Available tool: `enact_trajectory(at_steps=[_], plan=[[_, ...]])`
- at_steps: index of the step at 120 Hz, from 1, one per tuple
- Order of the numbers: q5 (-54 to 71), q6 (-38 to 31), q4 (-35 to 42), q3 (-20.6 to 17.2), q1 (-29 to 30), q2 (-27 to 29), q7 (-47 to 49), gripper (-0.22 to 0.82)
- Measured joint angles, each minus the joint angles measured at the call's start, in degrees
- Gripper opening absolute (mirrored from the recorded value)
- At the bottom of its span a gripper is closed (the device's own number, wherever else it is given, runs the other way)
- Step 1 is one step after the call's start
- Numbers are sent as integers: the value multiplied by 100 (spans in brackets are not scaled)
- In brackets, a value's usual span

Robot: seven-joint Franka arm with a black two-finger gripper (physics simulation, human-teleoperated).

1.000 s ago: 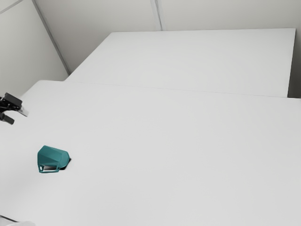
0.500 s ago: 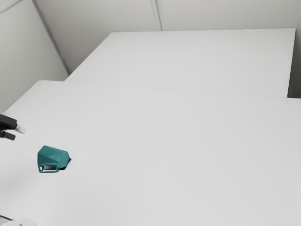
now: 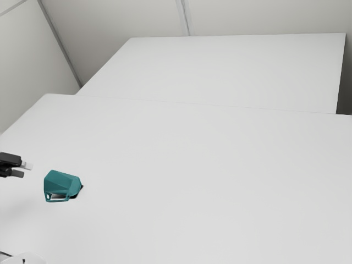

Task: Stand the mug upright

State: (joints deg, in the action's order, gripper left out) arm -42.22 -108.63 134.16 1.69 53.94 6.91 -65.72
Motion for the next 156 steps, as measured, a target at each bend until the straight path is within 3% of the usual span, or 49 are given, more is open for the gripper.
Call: enact_trajectory(at_steps=[43, 106, 156], plan=[[-487, -65, -19, -2, 28, -371, -685, 60], [-567, -113, -185, -11, 34, -851, -589, 60], [-663, -231, -173, -255, -116, -939, -539, 60]])
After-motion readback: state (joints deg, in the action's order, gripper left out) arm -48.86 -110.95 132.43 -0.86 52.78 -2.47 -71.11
